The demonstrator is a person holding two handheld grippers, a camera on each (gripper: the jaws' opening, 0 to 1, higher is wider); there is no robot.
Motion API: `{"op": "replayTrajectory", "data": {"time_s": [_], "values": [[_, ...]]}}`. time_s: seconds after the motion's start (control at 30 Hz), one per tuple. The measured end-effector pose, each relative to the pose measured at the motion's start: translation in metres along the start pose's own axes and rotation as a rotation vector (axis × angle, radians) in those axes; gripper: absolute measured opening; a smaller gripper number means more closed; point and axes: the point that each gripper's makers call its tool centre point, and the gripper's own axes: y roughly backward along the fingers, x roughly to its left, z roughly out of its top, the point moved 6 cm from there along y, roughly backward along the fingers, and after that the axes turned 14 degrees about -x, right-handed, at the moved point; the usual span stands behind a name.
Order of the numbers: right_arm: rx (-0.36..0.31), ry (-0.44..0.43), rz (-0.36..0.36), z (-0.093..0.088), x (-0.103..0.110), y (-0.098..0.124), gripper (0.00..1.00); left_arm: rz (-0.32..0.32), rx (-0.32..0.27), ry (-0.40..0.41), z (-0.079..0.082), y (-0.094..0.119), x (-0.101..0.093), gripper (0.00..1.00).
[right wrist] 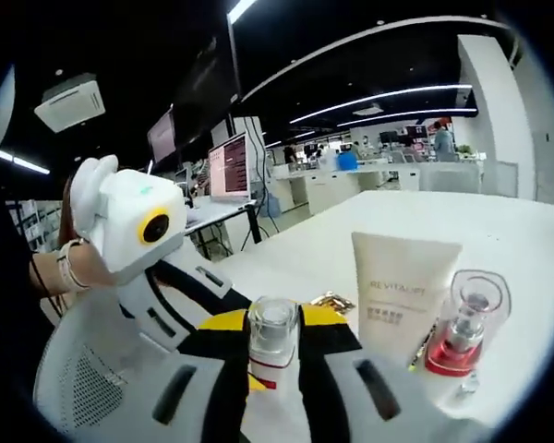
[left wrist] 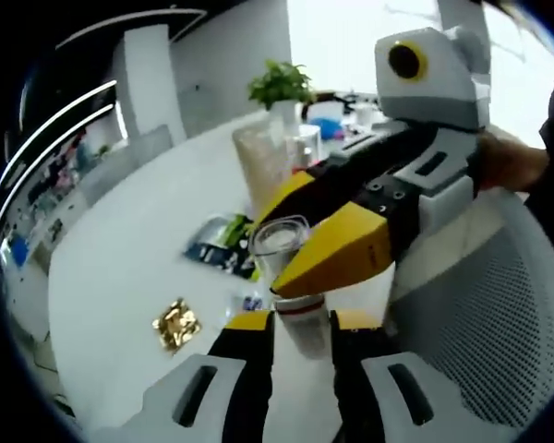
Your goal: Arrange the skincare products in the storage area until every visible bottle or jar stands upright without overlapping.
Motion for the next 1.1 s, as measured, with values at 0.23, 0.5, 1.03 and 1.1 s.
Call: {"op": "replayTrajectory", "data": {"time_s": [0.23,0.5,1.03,1.1], "values": [[0.055,0.07,0.0,-0.003,0.001,0.0,0.19,-0.017,0.01,0.034,-0.005,-0.007,0.0,0.17],[0.054,0.132,0.049,-0.002,0.001,0.0,0.23,-0.025,-0.054,0.12,-0.008,-0.009,0.003,0.16],[0.094,0.194,0.12,-0.005,-0.004,-0.003,0.21,-0.033,-0.009,0.049,-0.018,-0.009,0.004,0.16],[0.097,0.195,0.12,-0.005,-0.003,-0.002,0.21,-0.03,-0.005,0.044,-0.019,-0.01,0.004,0.16]]}}
